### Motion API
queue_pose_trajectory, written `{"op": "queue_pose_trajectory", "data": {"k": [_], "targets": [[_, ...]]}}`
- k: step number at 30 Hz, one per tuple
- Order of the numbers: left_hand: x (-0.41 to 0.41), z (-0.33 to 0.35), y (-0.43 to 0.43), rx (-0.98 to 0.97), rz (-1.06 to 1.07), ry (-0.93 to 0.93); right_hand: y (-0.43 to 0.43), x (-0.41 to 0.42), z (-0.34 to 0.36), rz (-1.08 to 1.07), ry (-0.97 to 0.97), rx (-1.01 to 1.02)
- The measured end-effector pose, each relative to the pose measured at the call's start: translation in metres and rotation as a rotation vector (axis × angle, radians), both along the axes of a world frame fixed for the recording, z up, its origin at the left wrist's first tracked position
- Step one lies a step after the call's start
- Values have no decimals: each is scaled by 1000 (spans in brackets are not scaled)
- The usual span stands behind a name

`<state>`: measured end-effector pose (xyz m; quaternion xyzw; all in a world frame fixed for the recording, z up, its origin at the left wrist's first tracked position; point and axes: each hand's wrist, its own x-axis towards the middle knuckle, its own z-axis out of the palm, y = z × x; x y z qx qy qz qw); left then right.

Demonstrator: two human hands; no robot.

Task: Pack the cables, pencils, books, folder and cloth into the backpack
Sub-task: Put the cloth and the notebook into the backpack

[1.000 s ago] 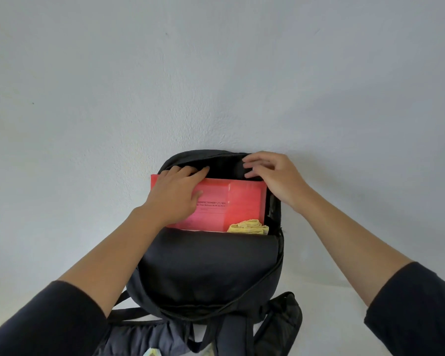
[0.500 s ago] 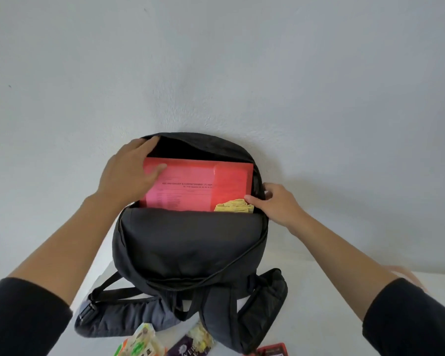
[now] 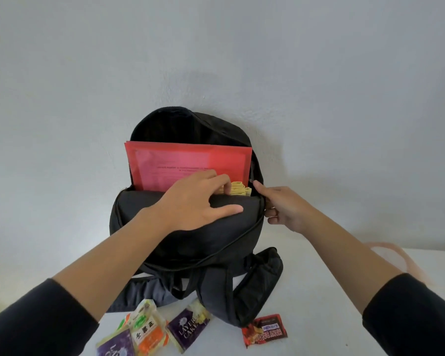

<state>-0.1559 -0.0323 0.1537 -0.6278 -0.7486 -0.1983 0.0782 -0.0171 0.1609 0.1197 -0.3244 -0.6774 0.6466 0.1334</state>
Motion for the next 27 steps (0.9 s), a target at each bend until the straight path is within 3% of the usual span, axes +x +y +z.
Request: {"op": "queue_pose_trajectory", "data": {"k": [2,6,17,21,24,27], "targets": [[2,2,4,-23,-9,4,-2,4,-1,-16,95,-90],[7,4,9,-40,3,18,-8,5,2,-129,215,-31],[38,-8,39,178,-95,-28,-5,22,13,-114,143,122],[63,-18,54,318,-132,-169,-7,46,2,-190,166,211],[92,-25,70,307,-197,-327,-3,73,-12,-287,165,264],[121,-41,95,240,-223,-604,7,110,-27,-406,192,289]]}}
